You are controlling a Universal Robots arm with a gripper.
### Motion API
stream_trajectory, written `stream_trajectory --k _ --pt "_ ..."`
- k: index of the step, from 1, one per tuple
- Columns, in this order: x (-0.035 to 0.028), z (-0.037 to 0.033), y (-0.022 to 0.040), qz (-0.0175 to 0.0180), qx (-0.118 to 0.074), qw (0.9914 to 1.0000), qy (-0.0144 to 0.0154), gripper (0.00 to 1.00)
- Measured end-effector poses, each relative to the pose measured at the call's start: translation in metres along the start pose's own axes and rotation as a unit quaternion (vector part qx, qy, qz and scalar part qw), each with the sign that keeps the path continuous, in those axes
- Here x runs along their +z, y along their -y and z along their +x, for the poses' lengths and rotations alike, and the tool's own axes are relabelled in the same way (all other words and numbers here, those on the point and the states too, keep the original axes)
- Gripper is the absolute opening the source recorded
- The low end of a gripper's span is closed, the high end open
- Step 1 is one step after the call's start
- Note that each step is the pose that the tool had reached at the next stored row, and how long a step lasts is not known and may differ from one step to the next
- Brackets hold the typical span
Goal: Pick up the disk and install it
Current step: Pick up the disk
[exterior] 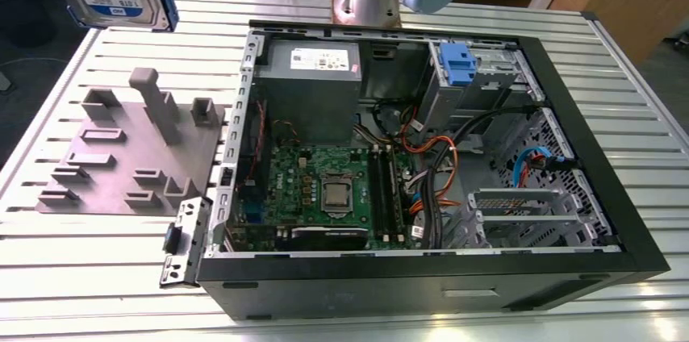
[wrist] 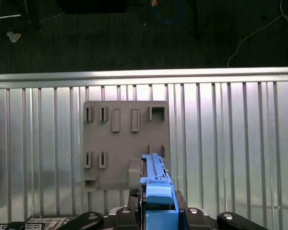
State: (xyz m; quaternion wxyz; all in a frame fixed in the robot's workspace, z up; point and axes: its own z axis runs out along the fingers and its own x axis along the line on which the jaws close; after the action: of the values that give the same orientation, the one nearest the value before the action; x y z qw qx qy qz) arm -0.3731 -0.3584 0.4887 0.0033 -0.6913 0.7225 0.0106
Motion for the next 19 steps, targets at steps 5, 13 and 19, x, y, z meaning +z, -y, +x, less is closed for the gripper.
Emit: stream_trajectory --k 5,13,19 --pt "0.0 0.0023 0.0051 0.0 0.0 1.0 0.0 0.37" --pt "-0.0003 0.0126 0.0067 0.0 0.0 1.0 0.0 0.37" --pt "-0.0003 0.0141 0.0077 0.0 0.0 1.0 0.0 0.37"
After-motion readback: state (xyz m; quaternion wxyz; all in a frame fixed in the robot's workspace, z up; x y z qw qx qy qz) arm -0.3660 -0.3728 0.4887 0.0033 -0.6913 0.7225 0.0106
